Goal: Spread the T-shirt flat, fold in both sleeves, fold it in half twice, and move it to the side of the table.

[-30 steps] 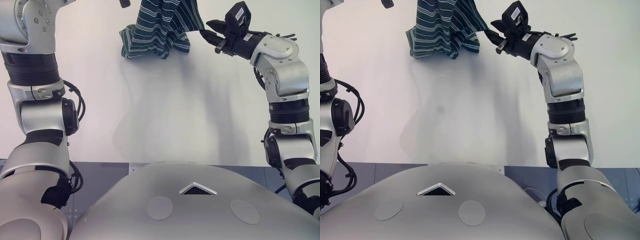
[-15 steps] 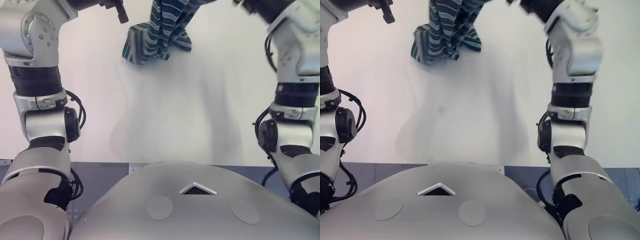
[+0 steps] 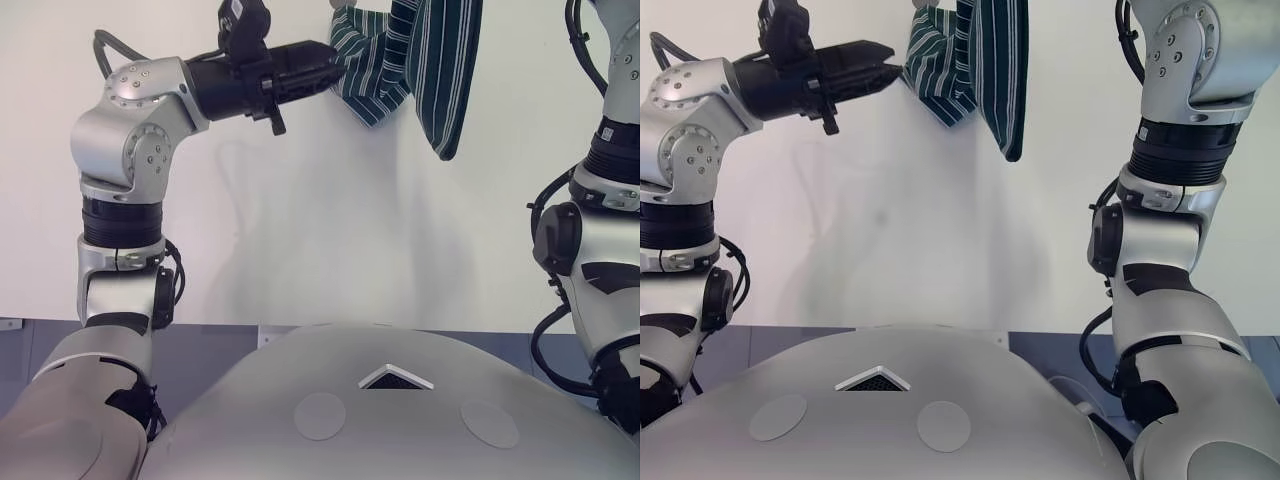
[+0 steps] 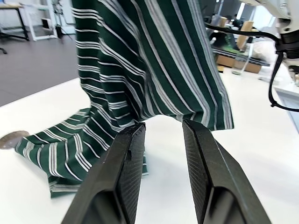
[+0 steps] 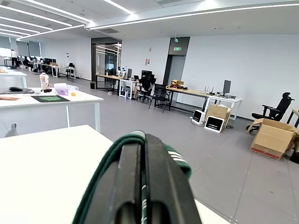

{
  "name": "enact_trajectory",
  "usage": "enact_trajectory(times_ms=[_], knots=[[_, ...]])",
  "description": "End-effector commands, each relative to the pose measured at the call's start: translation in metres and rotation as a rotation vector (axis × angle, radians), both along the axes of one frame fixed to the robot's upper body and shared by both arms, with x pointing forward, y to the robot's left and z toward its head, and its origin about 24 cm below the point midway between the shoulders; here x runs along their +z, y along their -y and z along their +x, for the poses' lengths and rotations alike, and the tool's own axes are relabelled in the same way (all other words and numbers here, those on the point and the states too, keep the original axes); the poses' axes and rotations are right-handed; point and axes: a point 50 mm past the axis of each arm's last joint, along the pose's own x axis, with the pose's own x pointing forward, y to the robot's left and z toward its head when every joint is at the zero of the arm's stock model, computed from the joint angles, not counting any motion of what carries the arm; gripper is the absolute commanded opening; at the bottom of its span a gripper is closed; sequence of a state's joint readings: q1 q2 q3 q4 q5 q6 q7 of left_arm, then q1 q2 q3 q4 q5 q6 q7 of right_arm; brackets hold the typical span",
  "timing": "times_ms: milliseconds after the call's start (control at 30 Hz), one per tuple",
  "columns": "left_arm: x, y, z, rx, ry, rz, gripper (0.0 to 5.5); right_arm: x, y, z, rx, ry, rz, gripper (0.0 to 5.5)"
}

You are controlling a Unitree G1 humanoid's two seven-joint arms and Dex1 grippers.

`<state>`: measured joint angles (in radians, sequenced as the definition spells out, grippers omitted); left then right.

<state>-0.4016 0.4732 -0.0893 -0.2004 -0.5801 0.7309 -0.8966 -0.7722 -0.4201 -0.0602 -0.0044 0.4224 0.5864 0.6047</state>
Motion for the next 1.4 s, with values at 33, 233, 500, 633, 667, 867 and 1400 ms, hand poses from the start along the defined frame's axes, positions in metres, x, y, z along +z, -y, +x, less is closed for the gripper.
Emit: enact_trajectory(times_ms=[33, 233, 500, 633, 667, 867, 1400], knots=[[-0.008, 0.013, -0.012, -0.001, -0.053, 0.015, 1.95, -0.005, -0.011, 0.003, -0.003, 0.004, -0.127, 0.00], [-0.036, 0.015, -0.008, 0.137, -0.070, 0.182, 1.95, -0.038, -0.031, 0.010, 0.006, -0.025, -0.342, 0.00], [-0.066, 0.021, -0.005, 0.248, -0.119, 0.279, 2.85, -0.043, -0.040, 0.007, 0.044, -0.016, -0.362, 0.00], [-0.084, 0.017, -0.003, 0.288, -0.143, 0.344, 2.85, -0.036, -0.042, 0.006, 0.049, 0.005, -0.334, 0.00], [-0.085, 0.018, -0.002, 0.285, -0.140, 0.340, 2.85, -0.035, -0.043, 0.006, 0.052, 0.008, -0.322, 0.00], [-0.083, 0.031, 0.006, 0.254, -0.142, 0.286, 2.08, -0.037, -0.039, 0.005, 0.047, -0.005, -0.300, 0.00], [0.017, -0.014, 0.101, 0.463, 0.307, 0.303, 0.03, 0.016, -0.002, 0.038, -0.250, 0.186, -0.227, 0.00]])
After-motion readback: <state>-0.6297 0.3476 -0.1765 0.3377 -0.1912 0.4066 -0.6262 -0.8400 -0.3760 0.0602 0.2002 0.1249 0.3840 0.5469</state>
